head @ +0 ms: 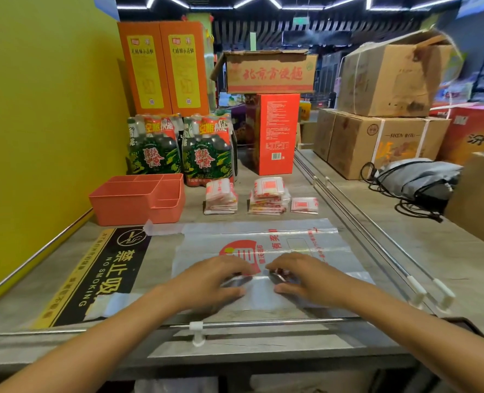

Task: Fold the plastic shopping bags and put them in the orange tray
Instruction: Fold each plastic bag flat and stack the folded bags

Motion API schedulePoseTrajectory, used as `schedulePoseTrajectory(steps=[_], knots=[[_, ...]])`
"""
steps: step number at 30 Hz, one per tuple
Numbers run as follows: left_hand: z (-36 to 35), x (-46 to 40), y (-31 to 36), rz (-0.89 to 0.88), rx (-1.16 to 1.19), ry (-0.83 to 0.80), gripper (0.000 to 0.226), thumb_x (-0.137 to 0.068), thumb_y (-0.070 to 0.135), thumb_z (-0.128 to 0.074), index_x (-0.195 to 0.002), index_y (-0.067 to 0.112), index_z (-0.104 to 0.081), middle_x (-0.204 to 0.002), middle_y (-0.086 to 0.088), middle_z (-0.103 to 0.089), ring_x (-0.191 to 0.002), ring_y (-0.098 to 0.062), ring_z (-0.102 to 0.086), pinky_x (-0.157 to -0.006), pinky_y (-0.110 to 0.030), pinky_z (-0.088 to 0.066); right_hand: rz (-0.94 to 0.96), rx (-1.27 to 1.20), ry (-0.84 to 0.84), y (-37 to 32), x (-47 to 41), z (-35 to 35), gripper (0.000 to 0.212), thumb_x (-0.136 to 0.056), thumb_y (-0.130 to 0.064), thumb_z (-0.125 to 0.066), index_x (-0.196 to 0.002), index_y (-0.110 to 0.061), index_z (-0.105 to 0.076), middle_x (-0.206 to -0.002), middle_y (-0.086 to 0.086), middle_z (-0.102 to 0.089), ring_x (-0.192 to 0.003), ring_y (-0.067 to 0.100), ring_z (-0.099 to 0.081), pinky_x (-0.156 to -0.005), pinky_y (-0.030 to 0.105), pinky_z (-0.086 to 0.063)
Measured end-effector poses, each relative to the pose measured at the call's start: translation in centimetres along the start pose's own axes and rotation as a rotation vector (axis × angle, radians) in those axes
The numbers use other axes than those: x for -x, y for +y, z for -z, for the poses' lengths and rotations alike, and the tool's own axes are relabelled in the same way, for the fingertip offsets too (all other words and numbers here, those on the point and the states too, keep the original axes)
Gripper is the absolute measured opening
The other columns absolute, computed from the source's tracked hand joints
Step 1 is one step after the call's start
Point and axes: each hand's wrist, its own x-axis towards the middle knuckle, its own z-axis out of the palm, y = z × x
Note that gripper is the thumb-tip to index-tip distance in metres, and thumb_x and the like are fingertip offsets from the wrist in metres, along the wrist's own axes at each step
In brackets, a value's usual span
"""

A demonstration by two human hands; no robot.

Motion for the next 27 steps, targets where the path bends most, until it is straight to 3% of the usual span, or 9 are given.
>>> schedulePoseTrajectory(steps=[2, 5, 7, 10, 15, 18, 21, 24, 27], knots=[[-0.1, 0.2, -0.4, 0.064, -0.049, -0.069, 0.053, -0.098, 0.052, -0.054, -0.148, 0.042, -0.042, -0.153, 0.022, -0.039, -0.14, 0.002, -0.034, -0.118, -0.027, -0.031, -0.019, -0.008, 0.017, 0.0, -0.3, -0.1, 0.042, -0.096, -0.046, -0.062, -0.137, -0.034, -0.056, -0.139, -0.013, -0.056, -0.116, 0.0, -0.046, -0.104, 0.021, -0.04], [-0.4, 0.7, -0.9, 0.09, -0.062, -0.213, 0.073, -0.096, 0.069, -0.043, -0.158, 0.04, -0.02, -0.165, 0.021, -0.013, -0.15, 0.0, -0.011, -0.125, -0.029, -0.012, 0.01, 0.011, -0.07, 0.1, 0.1, -0.3, 0.057, -0.095, -0.061, -0.055, -0.146, -0.037, -0.049, -0.152, -0.016, -0.042, -0.136, 0.004, -0.036, -0.113, 0.027, -0.034], [-0.6, 0.9, -1.2, 0.096, -0.051, -0.233, 0.077, -0.093, 0.073, -0.042, -0.158, 0.042, -0.015, -0.166, 0.022, -0.007, -0.151, 0.0, -0.007, -0.123, -0.026, -0.007, 0.026, 0.001, -0.143, 0.2, 0.5, -0.5, 0.065, -0.093, -0.069, -0.05, -0.151, -0.04, -0.041, -0.16, -0.018, -0.029, -0.144, 0.004, -0.025, -0.117, 0.029, -0.026], [-0.6, 0.9, -1.0, 0.037, -0.081, -0.16, 0.069, -0.094, 0.07, -0.046, -0.155, 0.042, -0.028, -0.165, 0.019, -0.016, -0.15, -0.002, -0.014, -0.12, -0.022, -0.011, 0.058, 0.021, -0.107, 0.5, 0.4, -1.0, 0.062, -0.094, -0.069, -0.048, -0.149, -0.041, -0.044, -0.16, -0.017, -0.031, -0.144, 0.004, -0.026, -0.118, 0.029, -0.027], [-0.1, 1.1, 0.0, -0.057, -0.129, -0.062, 0.046, -0.102, 0.052, -0.047, -0.146, 0.035, -0.05, -0.156, 0.015, -0.041, -0.143, 0.0, -0.032, -0.113, -0.013, -0.019, 0.081, 0.07, 0.018, 0.0, -0.1, -1.0, 0.038, -0.1, -0.051, -0.051, -0.134, -0.039, -0.062, -0.148, -0.017, -0.051, -0.133, 0.003, -0.045, -0.11, 0.028, -0.042], [0.3, 1.3, 0.1, -0.033, -0.126, -0.055, 0.05, -0.099, 0.054, -0.051, -0.147, 0.039, -0.045, -0.151, 0.02, -0.044, -0.135, 0.003, -0.04, -0.113, -0.02, -0.033, 0.092, 0.047, 0.056, 0.0, -0.1, -0.7, 0.037, -0.099, -0.052, -0.05, -0.129, -0.037, -0.067, -0.138, -0.019, -0.06, -0.125, 0.002, -0.053, -0.105, 0.022, -0.046], [1.0, 1.5, -0.3, 0.015, -0.137, -0.032, 0.053, -0.097, 0.05, -0.056, -0.147, 0.044, -0.04, -0.147, 0.021, -0.048, -0.124, 0.005, -0.044, -0.1, -0.009, -0.032, 0.065, -0.065, 0.09, 0.4, 0.1, 0.2, 0.038, -0.098, -0.059, -0.048, -0.127, -0.042, -0.065, -0.133, -0.024, -0.061, -0.123, -0.006, -0.054, -0.105, 0.022, -0.047], [1.7, 1.4, -0.9, 0.039, -0.161, 0.063, 0.043, -0.1, 0.031, -0.057, -0.141, 0.04, -0.05, -0.138, 0.015, -0.059, -0.119, -0.002, -0.054, -0.101, -0.018, -0.043, 0.008, -0.101, 0.062, 0.5, 0.4, 1.0, 0.049, -0.094, -0.069, -0.048, -0.135, -0.043, -0.058, -0.139, -0.025, -0.057, -0.126, -0.008, -0.049, -0.109, 0.028, -0.046], [2.0, 1.2, -1.2, 0.097, -0.113, 0.207, 0.038, -0.097, 0.025, -0.056, -0.132, 0.04, -0.055, -0.133, 0.015, -0.063, -0.119, -0.005, -0.058, -0.1, -0.026, -0.048, -0.033, -0.002, -0.04, -0.1, 1.0, 1.8, 0.078, -0.084, -0.079, -0.053, -0.151, -0.045, -0.034, -0.151, -0.027, -0.038, -0.133, -0.005, -0.038, -0.114, 0.029, -0.036]])
